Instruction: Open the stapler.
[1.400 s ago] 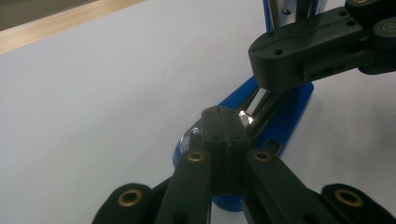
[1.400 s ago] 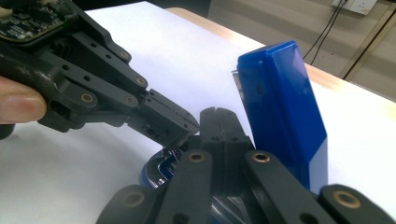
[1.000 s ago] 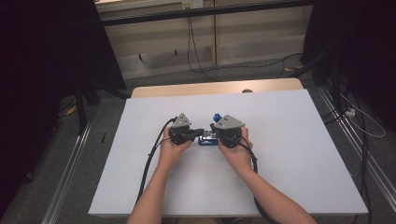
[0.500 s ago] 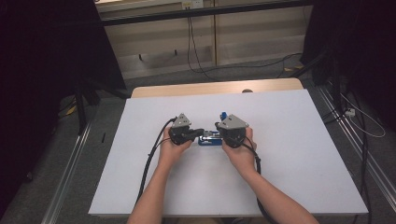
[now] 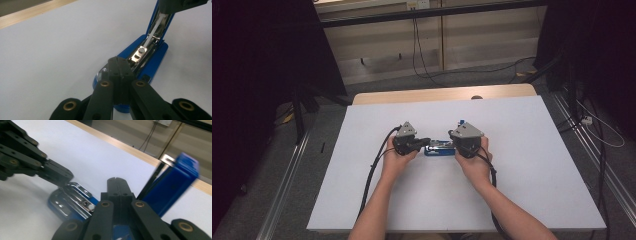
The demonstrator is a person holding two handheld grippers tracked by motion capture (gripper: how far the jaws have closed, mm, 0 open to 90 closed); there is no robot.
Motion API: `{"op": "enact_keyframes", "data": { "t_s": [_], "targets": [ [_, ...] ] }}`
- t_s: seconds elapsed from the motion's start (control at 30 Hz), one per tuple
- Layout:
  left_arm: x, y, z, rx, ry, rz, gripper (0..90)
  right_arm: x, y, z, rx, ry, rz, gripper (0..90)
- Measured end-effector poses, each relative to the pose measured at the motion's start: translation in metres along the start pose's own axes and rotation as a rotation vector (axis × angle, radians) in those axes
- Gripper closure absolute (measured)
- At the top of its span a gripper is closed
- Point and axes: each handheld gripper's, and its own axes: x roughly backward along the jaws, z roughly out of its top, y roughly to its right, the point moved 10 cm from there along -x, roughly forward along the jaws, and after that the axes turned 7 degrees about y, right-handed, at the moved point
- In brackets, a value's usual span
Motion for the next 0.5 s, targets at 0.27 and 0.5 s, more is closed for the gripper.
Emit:
{"op": "enact_keyframes", "data": {
  "t_s": [0.27,0.5],
  "targets": [
    [0.000,0.000,0.000,0.001,-0.003,0.001,90.0,0.001,0.004,-0.002,-0.013,-0.011,0.013,90.0],
    [0.000,0.000,0.000,0.004,0.001,-0.004,90.0,0.003,0.013,-0.008,-0.022,-0.019,0.005,90.0]
  ]
}}
